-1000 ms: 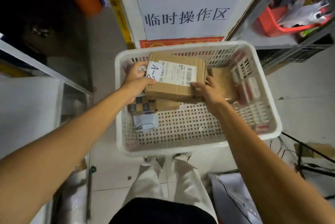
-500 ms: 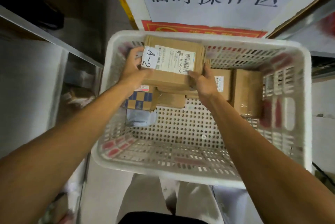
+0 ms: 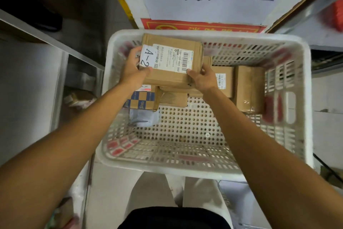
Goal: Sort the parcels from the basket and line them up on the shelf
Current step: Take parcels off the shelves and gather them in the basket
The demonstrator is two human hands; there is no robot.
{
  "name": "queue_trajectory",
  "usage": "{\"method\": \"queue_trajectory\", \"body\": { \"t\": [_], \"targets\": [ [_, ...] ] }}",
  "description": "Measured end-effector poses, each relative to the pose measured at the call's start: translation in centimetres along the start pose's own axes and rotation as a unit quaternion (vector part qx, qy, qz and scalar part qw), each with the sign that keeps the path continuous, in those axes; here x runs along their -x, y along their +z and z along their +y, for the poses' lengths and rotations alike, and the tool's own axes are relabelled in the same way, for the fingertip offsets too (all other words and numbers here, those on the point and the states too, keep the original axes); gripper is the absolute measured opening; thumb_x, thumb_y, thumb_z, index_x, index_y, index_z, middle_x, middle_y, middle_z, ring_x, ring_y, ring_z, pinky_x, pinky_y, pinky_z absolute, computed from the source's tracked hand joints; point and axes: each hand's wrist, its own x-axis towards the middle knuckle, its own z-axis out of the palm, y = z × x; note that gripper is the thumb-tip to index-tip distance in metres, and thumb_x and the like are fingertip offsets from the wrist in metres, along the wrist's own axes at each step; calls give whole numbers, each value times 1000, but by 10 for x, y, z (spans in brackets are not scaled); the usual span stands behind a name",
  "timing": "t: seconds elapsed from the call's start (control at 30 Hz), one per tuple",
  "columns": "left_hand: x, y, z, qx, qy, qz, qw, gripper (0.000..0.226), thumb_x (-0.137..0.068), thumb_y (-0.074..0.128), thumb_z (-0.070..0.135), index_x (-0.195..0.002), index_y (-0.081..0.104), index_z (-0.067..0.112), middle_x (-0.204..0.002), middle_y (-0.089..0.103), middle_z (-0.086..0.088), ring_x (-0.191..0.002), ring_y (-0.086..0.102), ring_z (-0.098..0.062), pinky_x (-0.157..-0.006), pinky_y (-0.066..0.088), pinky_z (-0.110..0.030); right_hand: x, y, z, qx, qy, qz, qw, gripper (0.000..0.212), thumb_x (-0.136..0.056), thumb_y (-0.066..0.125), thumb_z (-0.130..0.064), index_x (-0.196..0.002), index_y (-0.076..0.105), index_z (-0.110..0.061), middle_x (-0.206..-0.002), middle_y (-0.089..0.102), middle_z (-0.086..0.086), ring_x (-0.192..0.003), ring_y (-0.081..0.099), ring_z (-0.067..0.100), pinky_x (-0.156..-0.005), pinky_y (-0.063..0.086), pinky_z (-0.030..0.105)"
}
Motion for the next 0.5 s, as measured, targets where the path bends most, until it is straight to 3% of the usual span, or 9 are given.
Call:
{"method": "queue_trajectory", "body": {
  "t": [0.1,0.2,0.23,0.33,0.4,0.5],
  "targets": [
    [11,-9,6,-37,16,-59,997,67,-88,56,-5,-143,35,28,-139,51,1,-123,50,-14,-84,47,-19,19,1,-11,40,0,11,999,42,-93,63,-18,-132,51,-9,-122,63,4,-106,64,22,-90,55,35],
    [26,-27,13,-119,25,-112,986,58,-93,51,0,-144,37,22,-141,47,-8,-95,61,-17,-59,44,-12,47,4,-27,90,-11,8,996,42,-96,55,-25,-134,50,-8,-125,59,6,-112,58,23,-91,52,32],
    [31,-33,16,-151,33,-125,980,53,-93,50,2,-142,40,21,-139,47,-10,-91,61,-20,-58,44,-14,55,6,-32,105,-19,2,994,43,-96,53,-25,-135,50,-7,-130,57,6,-117,56,24,-97,49,35],
    [42,-56,31,-183,66,-150,969,45,-94,51,6,-137,47,19,-139,49,-6,-115,53,-20,-74,43,-18,86,14,-55,161,-57,-16,985,44,-99,53,-24,-139,47,-6,-140,50,8,-126,49,24,-105,40,34],
    [51,-74,44,-196,90,-170,961,40,-95,51,9,-134,50,16,-136,50,-4,-115,52,-17,-76,44,-17,106,24,-71,196,-88,-21,976,45,-99,52,-28,-140,47,-8,-145,47,11,-129,48,26,-105,38,36],
    [64,-107,64,-208,115,-190,953,30,-95,53,11,-123,57,20,-128,58,-5,-113,56,-19,-97,46,-34,131,41,-96,235,-142,-29,961,48,-99,53,-30,-142,46,-10,-147,45,11,-130,47,27,-105,37,35]
  ]
}}
